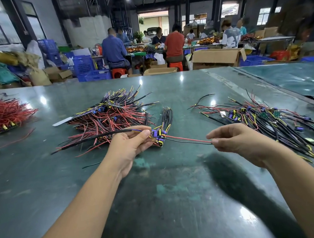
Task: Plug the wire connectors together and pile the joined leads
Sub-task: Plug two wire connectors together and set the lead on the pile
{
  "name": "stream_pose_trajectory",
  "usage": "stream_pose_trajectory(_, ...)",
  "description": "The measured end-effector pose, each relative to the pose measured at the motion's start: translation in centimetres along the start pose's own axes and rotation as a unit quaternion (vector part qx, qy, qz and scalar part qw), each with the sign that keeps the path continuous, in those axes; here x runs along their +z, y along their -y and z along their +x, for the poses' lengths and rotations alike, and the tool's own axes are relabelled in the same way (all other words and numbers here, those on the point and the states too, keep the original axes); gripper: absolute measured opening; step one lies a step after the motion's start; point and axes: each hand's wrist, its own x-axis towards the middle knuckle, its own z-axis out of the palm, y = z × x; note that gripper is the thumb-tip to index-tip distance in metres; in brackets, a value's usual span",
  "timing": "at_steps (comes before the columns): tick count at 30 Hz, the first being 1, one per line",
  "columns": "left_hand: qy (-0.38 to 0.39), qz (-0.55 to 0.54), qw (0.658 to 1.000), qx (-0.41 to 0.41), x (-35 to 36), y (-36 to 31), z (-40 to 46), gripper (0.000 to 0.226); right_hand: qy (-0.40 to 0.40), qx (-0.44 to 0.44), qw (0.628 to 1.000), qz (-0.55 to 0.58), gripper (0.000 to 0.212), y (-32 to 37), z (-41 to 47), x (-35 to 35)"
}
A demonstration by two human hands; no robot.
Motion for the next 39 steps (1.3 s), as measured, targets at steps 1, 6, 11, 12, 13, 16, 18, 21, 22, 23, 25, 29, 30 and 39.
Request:
stream_pose_trajectory(1,-0.003,-0.002,1.0,-0.002,-0.1,0.1,0.0,0.015,-0.002,-0.003,1.0,0.007,0.012,0.1,0.0,0.1)
stream_pose_trajectory(6,-0.029,-0.017,0.999,0.004,0.1,0.5,0.3,0.015,-0.09,-0.027,0.993,0.073,0.016,0.3,0.3,-0.3)
stream_pose_trajectory(11,-0.063,-0.047,0.997,0.027,-0.8,-0.1,0.8,0.016,-0.137,-0.046,0.982,0.125,0.014,0.4,0.4,-1.2)
stream_pose_trajectory(12,-0.057,-0.044,0.997,0.027,-0.6,0.0,0.7,0.016,-0.155,-0.065,0.982,0.084,0.015,0.5,0.5,-0.9)
stream_pose_trajectory(13,-0.045,-0.04,0.998,0.027,-0.2,0.1,0.5,0.015,-0.177,-0.096,0.979,0.033,0.016,0.8,0.4,-0.3)
stream_pose_trajectory(16,0.0,-0.024,0.999,0.022,1.4,0.8,-0.4,0.015,-0.178,-0.203,0.961,-0.062,0.016,1.8,-0.3,2.5)
stream_pose_trajectory(18,0.03,-0.021,0.999,0.013,2.4,1.4,-1.0,0.015,-0.119,-0.225,0.962,-0.096,0.014,2.0,-0.8,4.7)
stream_pose_trajectory(21,0.076,-0.016,0.997,-0.006,3.4,2.0,-1.7,0.022,-0.052,-0.183,0.973,-0.13,0.011,1.7,-1.0,6.8)
stream_pose_trajectory(22,0.09,0.001,0.996,-0.005,3.5,2.2,-1.8,0.024,-0.038,-0.168,0.976,-0.134,0.01,1.6,-1.0,7.1)
stream_pose_trajectory(23,0.101,0.019,0.995,-0.003,3.6,2.3,-1.9,0.024,-0.028,-0.155,0.979,-0.132,0.011,1.6,-1.1,7.2)
stream_pose_trajectory(25,0.095,0.029,0.995,0.001,3.6,2.1,-1.8,0.013,-0.021,-0.139,0.986,-0.085,0.011,1.6,-1.1,7.1)
stream_pose_trajectory(29,0.034,-0.043,0.999,0.0,2.9,1.2,-0.9,0.026,-0.016,-0.094,0.993,0.07,0.013,1.8,-0.9,6.1)
stream_pose_trajectory(30,0.022,-0.064,0.998,0.003,2.7,0.9,-0.6,0.026,-0.012,-0.086,0.993,0.082,0.012,1.8,-0.8,5.7)
stream_pose_trajectory(39,-0.137,-0.17,0.975,0.033,-0.4,-0.9,0.8,0.026,0.011,-0.047,0.996,0.078,0.011,1.2,-0.3,2.8)
